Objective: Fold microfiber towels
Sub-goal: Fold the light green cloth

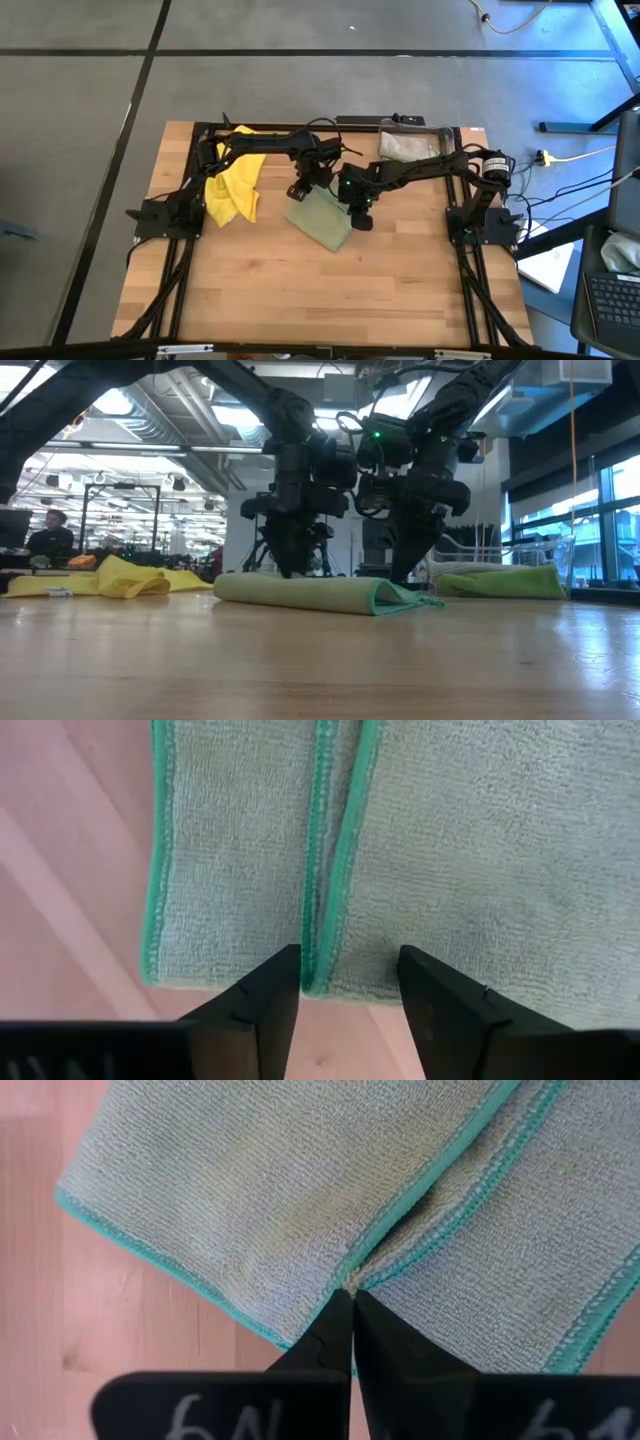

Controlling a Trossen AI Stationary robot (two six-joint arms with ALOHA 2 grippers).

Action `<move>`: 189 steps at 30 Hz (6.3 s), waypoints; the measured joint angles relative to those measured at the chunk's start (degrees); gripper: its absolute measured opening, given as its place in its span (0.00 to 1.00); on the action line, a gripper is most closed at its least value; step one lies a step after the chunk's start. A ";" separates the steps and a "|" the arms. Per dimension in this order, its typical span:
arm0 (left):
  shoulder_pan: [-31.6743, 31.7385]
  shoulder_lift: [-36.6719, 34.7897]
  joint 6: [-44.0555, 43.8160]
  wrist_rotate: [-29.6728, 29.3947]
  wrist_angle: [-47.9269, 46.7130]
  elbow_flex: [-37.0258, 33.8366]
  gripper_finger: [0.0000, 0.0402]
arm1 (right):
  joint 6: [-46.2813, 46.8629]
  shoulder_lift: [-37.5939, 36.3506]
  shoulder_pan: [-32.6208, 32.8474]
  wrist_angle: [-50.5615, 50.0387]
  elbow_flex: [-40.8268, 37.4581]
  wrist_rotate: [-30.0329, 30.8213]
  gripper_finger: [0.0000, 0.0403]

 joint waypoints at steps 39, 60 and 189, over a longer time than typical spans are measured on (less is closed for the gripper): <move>-0.34 -0.42 -0.55 3.36 -1.57 -0.63 0.36 | -0.23 0.00 0.00 -0.33 0.00 -0.05 0.02; -0.22 -0.42 -0.59 -3.46 -1.83 -0.63 0.00 | -0.33 0.00 0.00 -2.19 0.00 -0.08 0.02; 3.52 -0.52 -3.48 3.71 18.58 -7.65 0.00 | 45.12 -8.07 -9.11 20.53 -19.87 -18.04 0.48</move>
